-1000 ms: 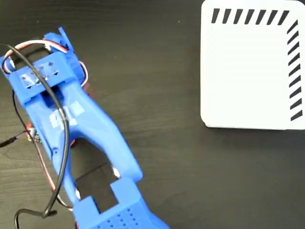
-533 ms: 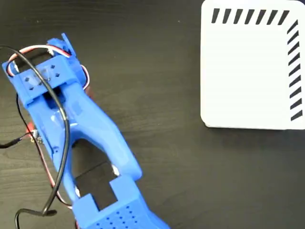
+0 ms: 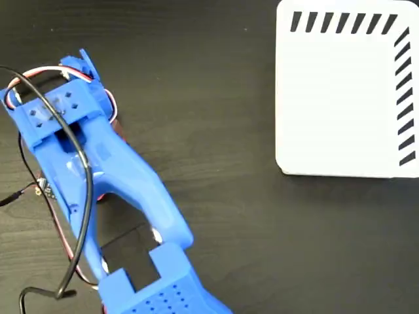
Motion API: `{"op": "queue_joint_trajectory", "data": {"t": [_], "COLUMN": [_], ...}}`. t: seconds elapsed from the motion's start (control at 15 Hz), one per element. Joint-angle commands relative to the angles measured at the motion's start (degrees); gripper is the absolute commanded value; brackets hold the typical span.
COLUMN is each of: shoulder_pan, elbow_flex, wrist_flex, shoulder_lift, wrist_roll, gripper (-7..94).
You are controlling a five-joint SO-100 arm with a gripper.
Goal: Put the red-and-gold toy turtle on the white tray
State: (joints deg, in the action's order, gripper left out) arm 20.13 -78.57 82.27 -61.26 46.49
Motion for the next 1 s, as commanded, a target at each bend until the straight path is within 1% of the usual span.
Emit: {"op": "queue_joint_trajectory", "data": {"t": [0.0, 0.07, 0.27, 0.4, 0.53, 0.67, 0.93], "shoulder_pan": [0.0, 0.0, 0.4, 0.3, 0.4, 0.7, -0.8], "elbow_flex": [0.4, 0.6, 5.1, 10.4, 13.9, 15.0, 14.2], "wrist_flex": [-0.5, -1.1, -0.3, 3.4, 5.4, 5.9, 5.0], "shoulder_lift": [-1.8, -2.0, -4.4, -6.8, -10.7, -14.2, -19.6], "wrist_roll": [-0.7, -2.6, -12.6, -15.7, -22.9, -30.5, -39.6], "gripper": [0, 0, 0, 0, 0, 0, 0]}}
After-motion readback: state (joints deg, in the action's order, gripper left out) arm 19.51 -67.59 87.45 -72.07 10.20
